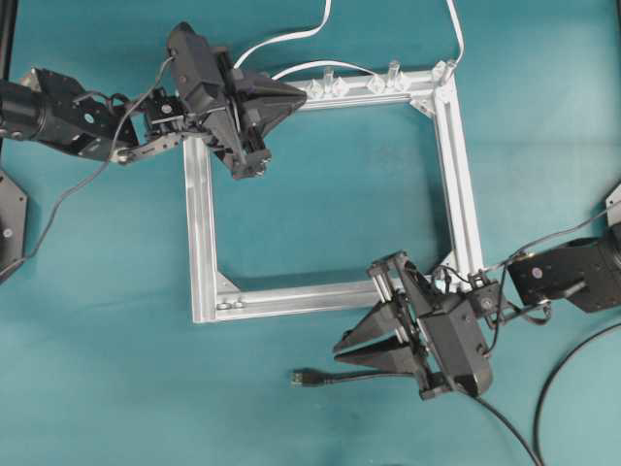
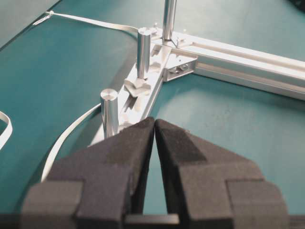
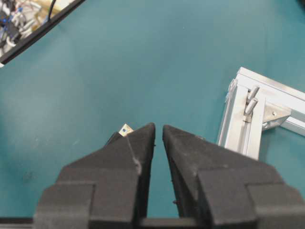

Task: Insert the wire through the string loop located on the right side.
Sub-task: 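Open the right gripper and lower it over the black USB cable end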

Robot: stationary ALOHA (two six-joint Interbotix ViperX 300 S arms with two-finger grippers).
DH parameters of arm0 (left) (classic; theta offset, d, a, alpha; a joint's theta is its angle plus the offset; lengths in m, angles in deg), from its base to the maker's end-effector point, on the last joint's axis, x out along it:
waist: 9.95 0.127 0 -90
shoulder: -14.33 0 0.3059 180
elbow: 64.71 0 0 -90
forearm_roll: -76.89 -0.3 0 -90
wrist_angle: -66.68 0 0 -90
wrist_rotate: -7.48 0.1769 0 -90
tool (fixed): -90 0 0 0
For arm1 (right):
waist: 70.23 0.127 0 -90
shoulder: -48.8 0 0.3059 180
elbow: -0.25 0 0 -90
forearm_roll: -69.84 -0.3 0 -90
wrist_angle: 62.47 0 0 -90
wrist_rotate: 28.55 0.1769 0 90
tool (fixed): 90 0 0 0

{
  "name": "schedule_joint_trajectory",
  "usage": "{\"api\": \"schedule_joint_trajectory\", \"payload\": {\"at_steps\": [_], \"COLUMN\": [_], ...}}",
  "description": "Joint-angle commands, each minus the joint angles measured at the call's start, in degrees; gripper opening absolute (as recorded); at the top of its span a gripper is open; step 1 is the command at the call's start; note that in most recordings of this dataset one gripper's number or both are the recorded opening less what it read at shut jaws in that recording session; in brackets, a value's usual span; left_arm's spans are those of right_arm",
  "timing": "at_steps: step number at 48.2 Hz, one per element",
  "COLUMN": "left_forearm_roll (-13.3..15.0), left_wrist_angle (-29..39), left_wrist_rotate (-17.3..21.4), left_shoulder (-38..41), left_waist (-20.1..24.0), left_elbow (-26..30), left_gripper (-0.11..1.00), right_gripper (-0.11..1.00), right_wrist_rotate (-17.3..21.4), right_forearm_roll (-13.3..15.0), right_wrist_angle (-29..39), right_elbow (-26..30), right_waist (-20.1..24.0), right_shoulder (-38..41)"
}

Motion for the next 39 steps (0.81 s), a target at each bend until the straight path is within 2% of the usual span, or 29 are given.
{"api": "schedule_joint_trajectory", "payload": {"at_steps": [1,3,6,9,21,24,29,36,39], "left_forearm_roll": [-2.55,-2.55,-2.55,-2.55,-2.55,-2.55,-2.55,-2.46,-2.46], "left_wrist_angle": [1.23,2.46,4.75,6.59,8.35,8.96,10.81,13.71,14.5], "left_wrist_rotate": [-0.88,-0.88,-0.88,-0.88,-0.88,-0.88,-0.97,-1.05,-1.05], "left_shoulder": [-2.37,-2.72,-3.16,-3.69,-6.24,-6.86,-7.56,-8.35,-8.61], "left_waist": [-0.53,-0.53,-0.53,-0.7,-2.64,-3.08,-3.78,-4.75,-4.92], "left_elbow": [1.58,1.76,1.93,1.93,1.76,1.58,1.41,1.41,1.41], "left_gripper": [0.15,0.13,0.01,0.0,0.0,0.01,0.05,0.41,0.59], "right_gripper": [0.24,0.22,0.09,0.01,0.01,0.09,0.33,0.77,0.81], "right_wrist_rotate": [0.88,1.05,1.58,2.02,4.13,5.01,5.45,5.45,5.36], "right_forearm_roll": [-0.18,-0.26,-0.26,-0.26,-0.26,-0.44,-1.85,-6.94,-9.58], "right_wrist_angle": [-0.26,0.18,1.41,2.37,2.46,2.55,2.81,2.46,2.46], "right_elbow": [0.97,0.97,1.05,1.05,1.32,1.49,1.58,1.58,1.67], "right_waist": [0.62,0.62,0.62,0.62,1.05,1.05,1.14,2.2,2.9], "right_shoulder": [-0.79,-0.79,-0.79,-0.79,-0.88,-0.88,-0.88,-0.88,-0.97]}}
